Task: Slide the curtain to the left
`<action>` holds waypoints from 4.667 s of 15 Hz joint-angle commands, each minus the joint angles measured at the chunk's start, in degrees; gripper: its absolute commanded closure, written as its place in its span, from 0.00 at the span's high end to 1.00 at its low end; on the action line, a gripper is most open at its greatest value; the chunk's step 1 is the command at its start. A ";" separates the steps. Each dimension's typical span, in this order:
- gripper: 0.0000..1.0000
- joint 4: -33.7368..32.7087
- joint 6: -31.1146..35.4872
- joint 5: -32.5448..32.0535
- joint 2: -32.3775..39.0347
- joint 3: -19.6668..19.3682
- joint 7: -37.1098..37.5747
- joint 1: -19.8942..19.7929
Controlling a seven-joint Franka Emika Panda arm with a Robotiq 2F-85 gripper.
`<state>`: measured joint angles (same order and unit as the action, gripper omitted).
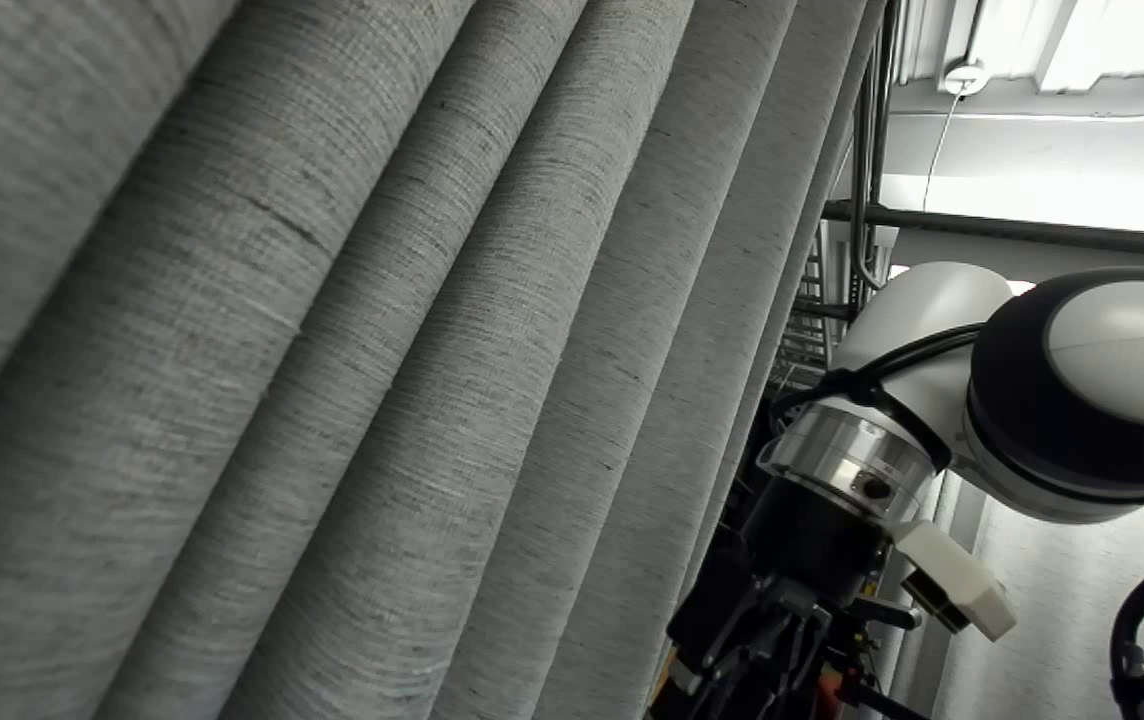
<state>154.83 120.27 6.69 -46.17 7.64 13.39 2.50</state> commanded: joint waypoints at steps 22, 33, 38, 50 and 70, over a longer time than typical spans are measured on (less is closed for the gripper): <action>1.00 -0.14 -0.18 -0.05 0.02 -0.05 0.01 0.01; 1.00 -1.76 2.05 -2.33 -0.03 -2.26 -0.31 -3.52; 1.00 -4.43 3.57 -7.32 0.84 -4.37 -0.33 -8.63; 1.00 -8.21 2.73 -9.83 1.22 -7.94 0.14 -13.87; 1.00 -20.82 6.36 -14.51 12.59 -14.54 -4.15 -18.80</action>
<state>134.15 126.80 -7.58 -33.58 -6.57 9.08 -16.72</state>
